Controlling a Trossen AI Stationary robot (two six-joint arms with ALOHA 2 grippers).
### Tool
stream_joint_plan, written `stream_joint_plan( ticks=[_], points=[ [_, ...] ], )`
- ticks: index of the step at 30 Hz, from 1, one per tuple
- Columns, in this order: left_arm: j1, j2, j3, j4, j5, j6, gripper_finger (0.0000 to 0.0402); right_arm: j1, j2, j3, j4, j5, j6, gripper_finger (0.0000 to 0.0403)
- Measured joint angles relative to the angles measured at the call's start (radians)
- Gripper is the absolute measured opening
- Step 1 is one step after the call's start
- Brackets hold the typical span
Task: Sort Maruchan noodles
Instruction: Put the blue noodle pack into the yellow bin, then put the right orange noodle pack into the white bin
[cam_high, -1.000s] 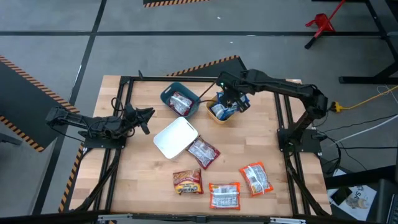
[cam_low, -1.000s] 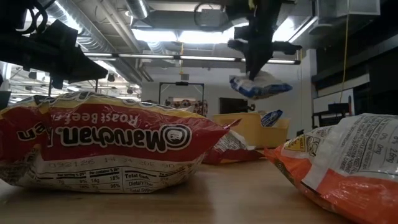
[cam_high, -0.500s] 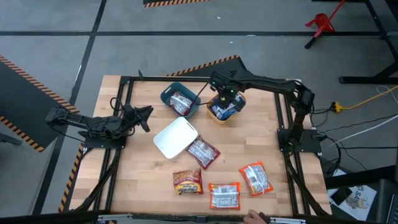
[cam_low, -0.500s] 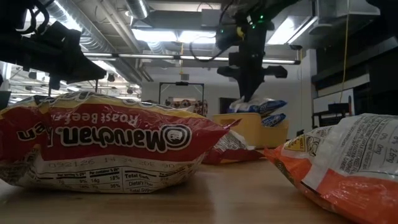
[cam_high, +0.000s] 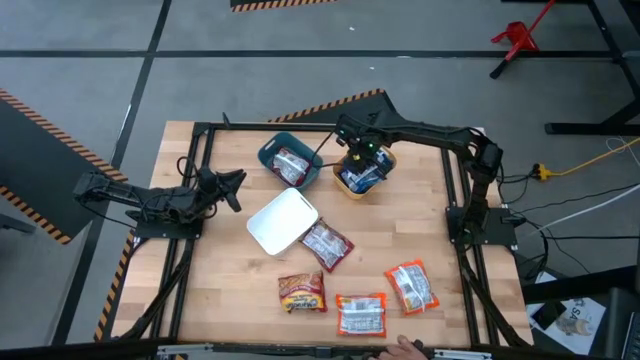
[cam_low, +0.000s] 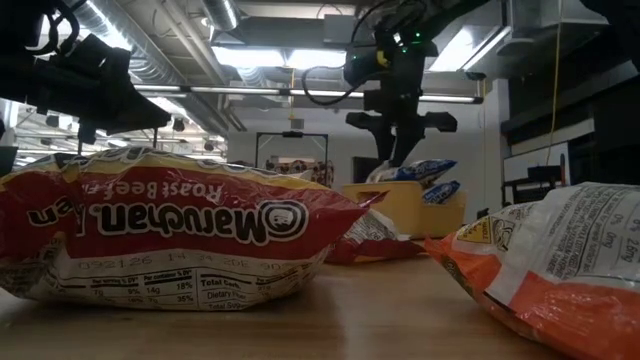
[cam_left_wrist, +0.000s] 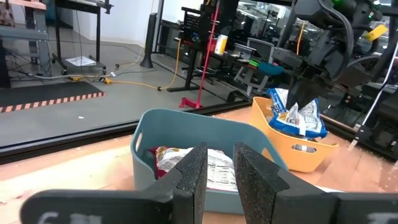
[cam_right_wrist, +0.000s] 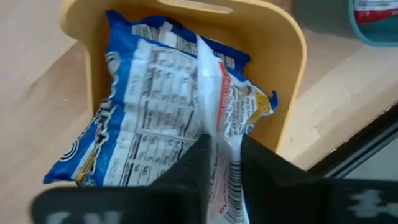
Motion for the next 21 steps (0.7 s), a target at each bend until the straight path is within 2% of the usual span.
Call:
stream_joint_plan(
  ticks=[5, 9, 11, 14, 17, 19, 21],
  points=[
    [0.000, 0.000, 0.000, -0.001, 0.000, 0.000, 0.0073, 0.025, -0.001, 0.026, -0.010, 0.045, 0.087, 0.0134],
    [0.000, 0.000, 0.000, -0.002, 0.000, 0.000, 0.0073, 0.045, -0.002, 0.127, -0.085, 0.043, 0.195, 0.0177],
    [0.000, 0.000, 0.000, -0.002, 0.000, 0.000, 0.0073, 0.051, -0.002, 0.194, -0.120, 0.042, 0.298, 0.0193],
    [0.000, 0.000, 0.000, -0.002, 0.001, 0.000, 0.0073, 0.058, -0.003, 0.321, -0.196, 0.013, 0.556, 0.0209],
    [0.000, 0.000, 0.000, -0.002, 0.005, 0.000, 0.0073, 0.058, -0.005, 0.428, -0.262, -0.118, 0.868, 0.0217],
    [0.000, 0.000, 0.000, -0.002, 0.014, 0.000, 0.0073, 0.058, -0.006, 0.469, -0.307, -0.275, 1.035, 0.0218],
    [0.000, 0.000, 0.000, -0.002, 0.034, 0.000, 0.0073, 0.069, -0.011, 0.483, -0.391, -0.422, 1.136, 0.0214]
  ],
)
